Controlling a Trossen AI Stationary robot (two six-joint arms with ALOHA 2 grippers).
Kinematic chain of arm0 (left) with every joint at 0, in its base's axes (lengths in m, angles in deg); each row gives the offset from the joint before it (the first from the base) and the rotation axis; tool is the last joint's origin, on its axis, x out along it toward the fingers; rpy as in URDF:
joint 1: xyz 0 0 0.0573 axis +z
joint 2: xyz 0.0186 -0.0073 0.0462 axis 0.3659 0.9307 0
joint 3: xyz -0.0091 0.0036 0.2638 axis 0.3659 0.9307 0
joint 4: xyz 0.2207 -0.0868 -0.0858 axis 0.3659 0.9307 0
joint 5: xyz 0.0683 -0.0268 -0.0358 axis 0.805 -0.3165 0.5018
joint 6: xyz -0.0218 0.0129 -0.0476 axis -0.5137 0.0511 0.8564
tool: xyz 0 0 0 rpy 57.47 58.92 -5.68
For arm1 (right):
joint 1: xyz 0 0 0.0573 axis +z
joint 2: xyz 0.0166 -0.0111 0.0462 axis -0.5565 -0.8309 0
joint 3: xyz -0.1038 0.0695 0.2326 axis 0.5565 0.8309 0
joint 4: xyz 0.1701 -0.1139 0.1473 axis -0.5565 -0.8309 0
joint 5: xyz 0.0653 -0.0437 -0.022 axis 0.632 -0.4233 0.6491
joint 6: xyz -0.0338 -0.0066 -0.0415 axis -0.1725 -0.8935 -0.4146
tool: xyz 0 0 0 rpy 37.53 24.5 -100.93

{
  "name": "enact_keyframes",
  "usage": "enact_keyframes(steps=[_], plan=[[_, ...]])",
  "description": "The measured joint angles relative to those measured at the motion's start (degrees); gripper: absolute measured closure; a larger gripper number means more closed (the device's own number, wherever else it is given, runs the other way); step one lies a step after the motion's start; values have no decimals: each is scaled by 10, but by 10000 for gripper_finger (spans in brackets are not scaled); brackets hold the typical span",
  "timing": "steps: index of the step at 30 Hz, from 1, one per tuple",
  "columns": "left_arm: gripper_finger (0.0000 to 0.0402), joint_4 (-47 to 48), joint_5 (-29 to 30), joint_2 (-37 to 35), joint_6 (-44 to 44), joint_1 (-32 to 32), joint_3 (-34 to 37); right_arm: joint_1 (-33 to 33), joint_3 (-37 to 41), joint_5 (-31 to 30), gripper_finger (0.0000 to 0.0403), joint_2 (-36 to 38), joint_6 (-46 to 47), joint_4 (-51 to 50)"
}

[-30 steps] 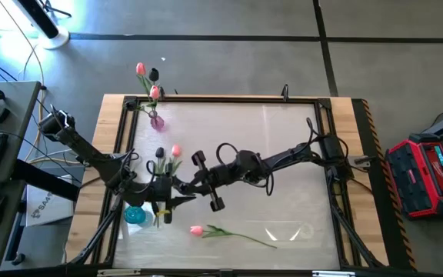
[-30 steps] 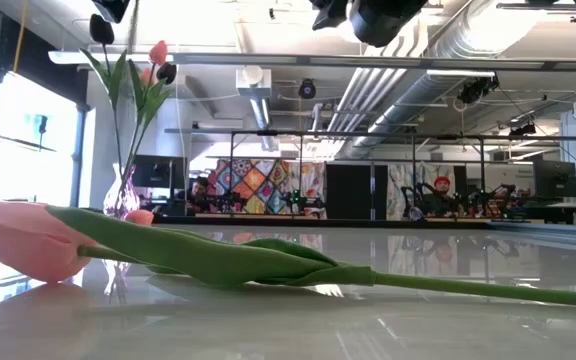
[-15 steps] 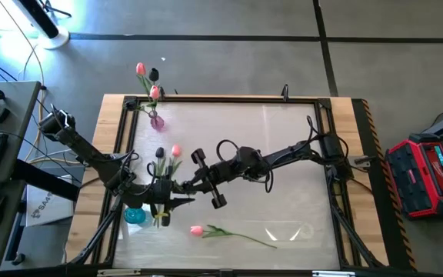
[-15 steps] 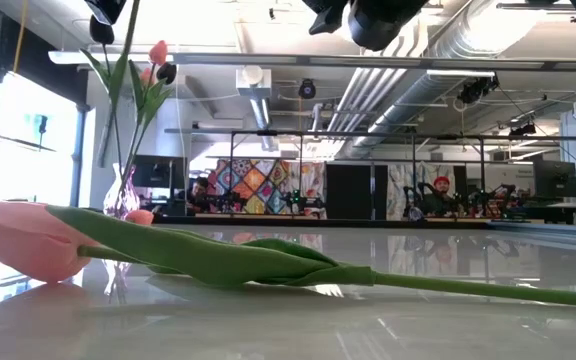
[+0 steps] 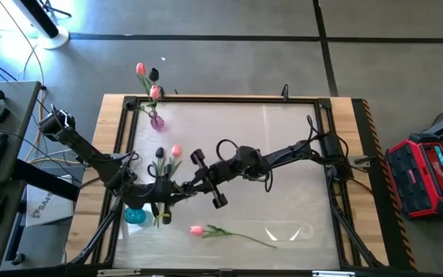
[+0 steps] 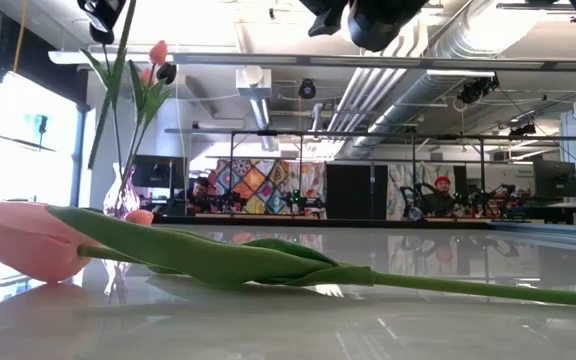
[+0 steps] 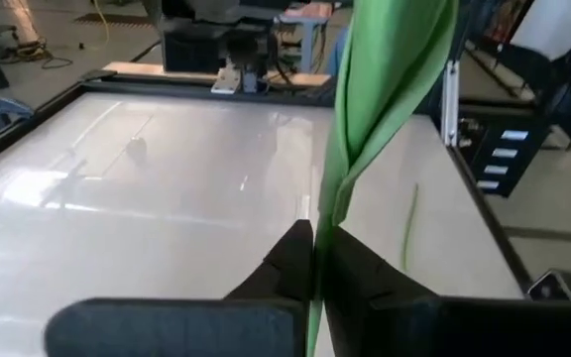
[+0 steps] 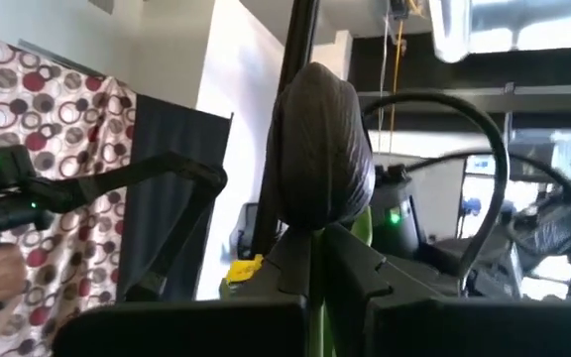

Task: Sort flowers into vase by color
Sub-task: Put the black flower into the blue glass vase

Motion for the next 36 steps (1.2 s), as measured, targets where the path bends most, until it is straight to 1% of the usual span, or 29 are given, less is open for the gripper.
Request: enact_keyframes(steps=[2,4,6,9,12,13,16,19,23,27,31,34,36], plan=[[396,8,2,0,2,2,0,-1,0,-1,397,0,2,-14],[399,14,8,0,3,3,0,-2,0,-15,386,1,12,-32],[400,30,28,-7,15,0,0,-3,0,-24,371,2,22,-59],[400,114,84,-37,71,-14,0,-7,0,-30,348,1,52,-93],[401,194,122,-87,119,-28,0,-13,0,-35,327,1,82,-107],[401,212,130,-102,130,-34,0,-15,0,-38,321,1,94,-110],[401,245,153,-142,142,-51,1,-25,-1,-73,308,3,166,-138],[401,253,180,-167,139,-65,1,-41,-2,-82,303,3,215,-181],[401,253,223,-191,115,-78,0,-57,0,-85,302,-1,244,-248],[401,255,252,-210,87,-91,0,-61,1,-101,302,0,241,-251],[401,257,287,-224,58,-107,0,-62,0,-111,302,0,218,-256],[401,257,329,-229,35,-121,0,-61,0,-118,302,0,200,-266],[401,261,349,-231,20,-128,0,-61,0,-139,302,0,179,-274]])
